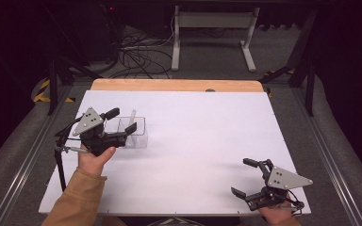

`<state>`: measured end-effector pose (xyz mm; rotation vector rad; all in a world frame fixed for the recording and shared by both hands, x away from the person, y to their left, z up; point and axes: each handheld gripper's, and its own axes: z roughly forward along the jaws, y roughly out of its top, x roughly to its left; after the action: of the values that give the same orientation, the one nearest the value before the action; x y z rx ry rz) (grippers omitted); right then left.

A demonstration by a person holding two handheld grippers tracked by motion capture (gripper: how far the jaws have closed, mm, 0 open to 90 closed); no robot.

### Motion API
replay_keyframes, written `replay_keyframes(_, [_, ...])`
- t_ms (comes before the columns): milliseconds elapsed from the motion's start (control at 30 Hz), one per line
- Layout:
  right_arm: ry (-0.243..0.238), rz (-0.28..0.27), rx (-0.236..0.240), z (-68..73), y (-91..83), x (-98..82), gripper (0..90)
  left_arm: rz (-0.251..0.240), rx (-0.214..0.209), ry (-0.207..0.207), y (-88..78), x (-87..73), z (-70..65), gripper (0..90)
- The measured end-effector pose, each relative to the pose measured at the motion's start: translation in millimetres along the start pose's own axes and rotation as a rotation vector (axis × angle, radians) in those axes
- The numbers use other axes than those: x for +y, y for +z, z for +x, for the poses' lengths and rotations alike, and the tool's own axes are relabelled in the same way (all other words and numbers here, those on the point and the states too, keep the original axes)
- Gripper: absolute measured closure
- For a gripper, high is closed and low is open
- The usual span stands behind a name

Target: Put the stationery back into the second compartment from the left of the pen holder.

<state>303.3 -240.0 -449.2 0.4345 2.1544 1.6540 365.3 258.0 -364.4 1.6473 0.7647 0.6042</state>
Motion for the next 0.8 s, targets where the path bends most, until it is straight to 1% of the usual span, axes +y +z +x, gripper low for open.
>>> replay_keyframes(67, [0.000,0.004,0.001,0.5,0.7,0.1,3.1,-0.002,-0.027,-0.010,-2.3,2.1,-2.9,15.7])
replay_keyframes(100, [0.000,0.005,0.003,0.7,0.8,0.0,3.1,0.003,-0.040,-0.007,-3.9,3.2,-3.6,15.0])
replay_keyframes(167, [-0.002,0.003,0.001,0.7,0.2,0.0,3.1,0.001,-0.067,-0.014,-6.9,3.8,-5.8,14.0])
replay_keyframes(267, [0.003,0.001,0.000,0.8,-1.0,-0.2,3.1,0.005,-0.090,-0.007,-12.3,2.9,-8.5,13.0])
replay_keyframes(333, [0.003,0.002,-0.001,0.8,-1.2,-0.3,3.1,0.007,-0.093,0.006,-16.4,1.5,-10.8,12.9])
replay_keyframes(400, [0.005,0.002,-0.001,0.7,-1.1,-0.3,3.1,0.016,-0.075,0.030,-20.8,-0.2,-14.7,12.8])
replay_keyframes(467, [0.008,0.006,0.003,0.5,-0.9,-0.2,3.1,0.027,-0.076,0.047,-24.9,-3.0,-18.4,12.8])
replay_keyframes(533, [0.009,0.013,0.005,0.6,-0.6,0.1,3.2,0.039,-0.091,0.047,-29.5,-6.8,-20.3,13.0])
replay_keyframes(600, [0.011,0.014,0.006,0.6,-0.4,0.2,3.2,0.039,-0.101,0.041,-34.0,-10.9,-20.6,13.4])
replay_keyframes(733, [0.013,0.014,0.005,0.5,-0.7,0.3,3.2,0.046,-0.109,0.054,-42.1,-18.2,-20.7,14.7])
replay_keyframes(800, [0.013,0.015,0.005,0.6,-0.8,0.3,3.2,0.064,-0.109,0.063,-44.8,-22.2,-21.8,14.6])
